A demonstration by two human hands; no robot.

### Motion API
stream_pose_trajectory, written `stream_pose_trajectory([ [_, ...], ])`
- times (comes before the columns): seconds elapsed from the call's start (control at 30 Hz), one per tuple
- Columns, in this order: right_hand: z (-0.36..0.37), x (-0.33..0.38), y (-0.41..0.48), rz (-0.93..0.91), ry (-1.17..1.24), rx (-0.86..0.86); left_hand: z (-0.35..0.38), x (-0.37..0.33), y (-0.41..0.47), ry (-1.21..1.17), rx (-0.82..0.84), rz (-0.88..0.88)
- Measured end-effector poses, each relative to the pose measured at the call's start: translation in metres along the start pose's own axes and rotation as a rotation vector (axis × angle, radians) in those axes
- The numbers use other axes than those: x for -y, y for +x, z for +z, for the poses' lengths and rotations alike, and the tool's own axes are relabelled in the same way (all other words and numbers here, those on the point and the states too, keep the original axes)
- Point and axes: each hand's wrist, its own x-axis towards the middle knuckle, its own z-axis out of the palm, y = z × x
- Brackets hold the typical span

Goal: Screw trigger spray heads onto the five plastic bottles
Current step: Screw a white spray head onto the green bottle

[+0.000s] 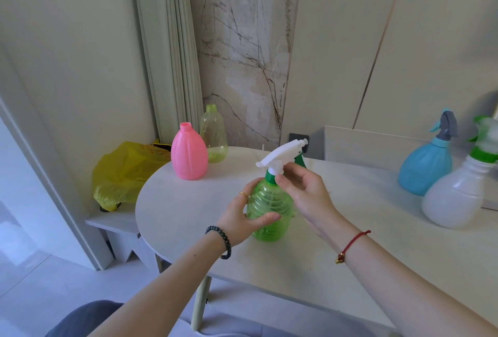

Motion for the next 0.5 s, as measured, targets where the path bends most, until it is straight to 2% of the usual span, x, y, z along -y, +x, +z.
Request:
stream_pose_trajectory([
  [0.3,0.014,-0.004,-0.001,0.057,-0.028,-0.172,0.000,0.002,-0.001,-0.004,0.005,-0.005],
  [0.37,0.015,-0.004,-0.003,0.086,-0.018,-0.139,0.001,0.001,-0.001,0.002,0.004,-0.008],
  [0.5,0.011,-0.001,-0.006,0.025,-0.018,0.056,0.001,0.000,-0.001,0.002,0.001,-0.004],
])
